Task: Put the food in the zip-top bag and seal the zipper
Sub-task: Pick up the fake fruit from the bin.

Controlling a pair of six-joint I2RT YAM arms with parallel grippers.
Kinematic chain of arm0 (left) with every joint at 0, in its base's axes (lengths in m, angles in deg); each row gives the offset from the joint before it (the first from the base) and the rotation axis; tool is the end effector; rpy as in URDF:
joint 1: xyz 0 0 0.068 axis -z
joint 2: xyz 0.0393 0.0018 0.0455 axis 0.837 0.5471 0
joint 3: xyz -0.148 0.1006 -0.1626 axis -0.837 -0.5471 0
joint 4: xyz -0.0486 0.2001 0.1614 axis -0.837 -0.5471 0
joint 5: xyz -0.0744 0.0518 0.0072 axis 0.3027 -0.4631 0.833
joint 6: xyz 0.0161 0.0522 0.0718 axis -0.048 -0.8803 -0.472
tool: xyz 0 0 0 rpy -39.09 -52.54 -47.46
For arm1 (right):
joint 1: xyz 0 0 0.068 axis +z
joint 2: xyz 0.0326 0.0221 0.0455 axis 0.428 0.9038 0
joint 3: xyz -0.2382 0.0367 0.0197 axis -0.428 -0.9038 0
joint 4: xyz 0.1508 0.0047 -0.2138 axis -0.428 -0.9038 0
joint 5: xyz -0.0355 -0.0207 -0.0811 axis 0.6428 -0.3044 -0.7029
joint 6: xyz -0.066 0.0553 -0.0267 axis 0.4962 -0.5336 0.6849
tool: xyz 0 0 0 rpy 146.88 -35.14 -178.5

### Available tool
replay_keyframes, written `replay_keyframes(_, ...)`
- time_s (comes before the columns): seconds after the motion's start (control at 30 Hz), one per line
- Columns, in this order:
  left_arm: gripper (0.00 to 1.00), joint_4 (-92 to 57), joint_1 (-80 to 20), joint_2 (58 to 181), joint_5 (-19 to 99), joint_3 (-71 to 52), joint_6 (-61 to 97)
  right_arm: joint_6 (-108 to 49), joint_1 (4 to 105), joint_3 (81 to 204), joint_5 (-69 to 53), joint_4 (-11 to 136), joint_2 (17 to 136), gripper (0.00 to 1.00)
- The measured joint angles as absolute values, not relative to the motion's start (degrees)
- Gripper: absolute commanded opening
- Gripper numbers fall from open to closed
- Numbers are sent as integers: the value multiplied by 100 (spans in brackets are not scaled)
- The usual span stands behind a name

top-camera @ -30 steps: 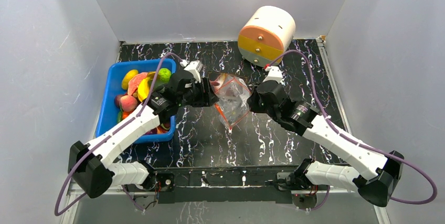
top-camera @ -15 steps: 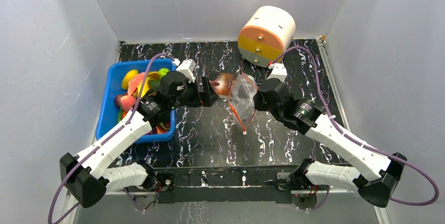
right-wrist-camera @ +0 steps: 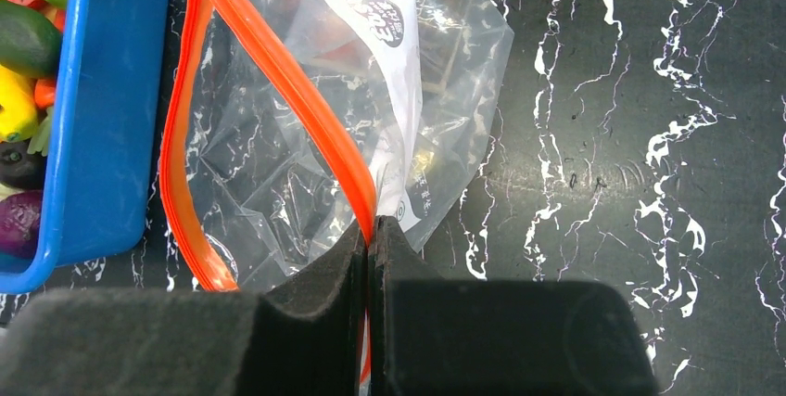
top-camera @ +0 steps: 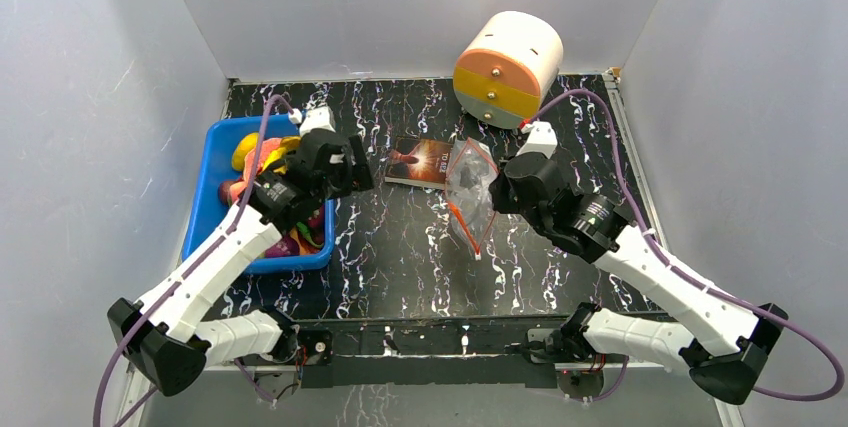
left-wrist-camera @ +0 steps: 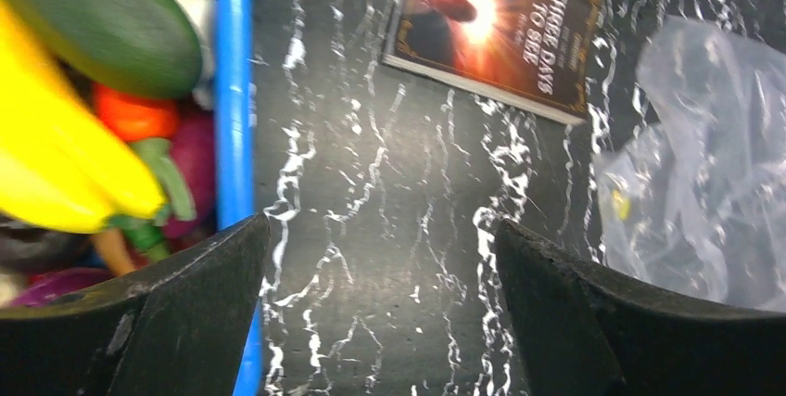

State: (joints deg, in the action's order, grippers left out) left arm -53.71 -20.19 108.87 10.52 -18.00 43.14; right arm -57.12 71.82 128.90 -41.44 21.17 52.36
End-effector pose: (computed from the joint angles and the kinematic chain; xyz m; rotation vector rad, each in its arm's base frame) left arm 0.2487 -0.1493 0.2970 -0.2057 2.1342 -0.3566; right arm 0.1981 0.1578 0.3012 0.0212 2.1602 0.3227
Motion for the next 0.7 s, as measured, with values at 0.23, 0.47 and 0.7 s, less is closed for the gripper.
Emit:
replay_keyframes(0.23, 74, -6000, -2882, 11132, 711, -1077, 3841, -5712, 7182, 12873, -4089, 2119, 5157, 0)
replay_keyframes(0.47, 65, -5985, -3361, 11357, 847, -904, 2714, -5707, 7182, 12809, -3975, 2106, 5131, 0)
replay_keyframes(0.7, 62, -5458, -3730, 11480, 1090, -908, 1146, -5596, 7182, 12812, -3886, 2102, 5131, 0)
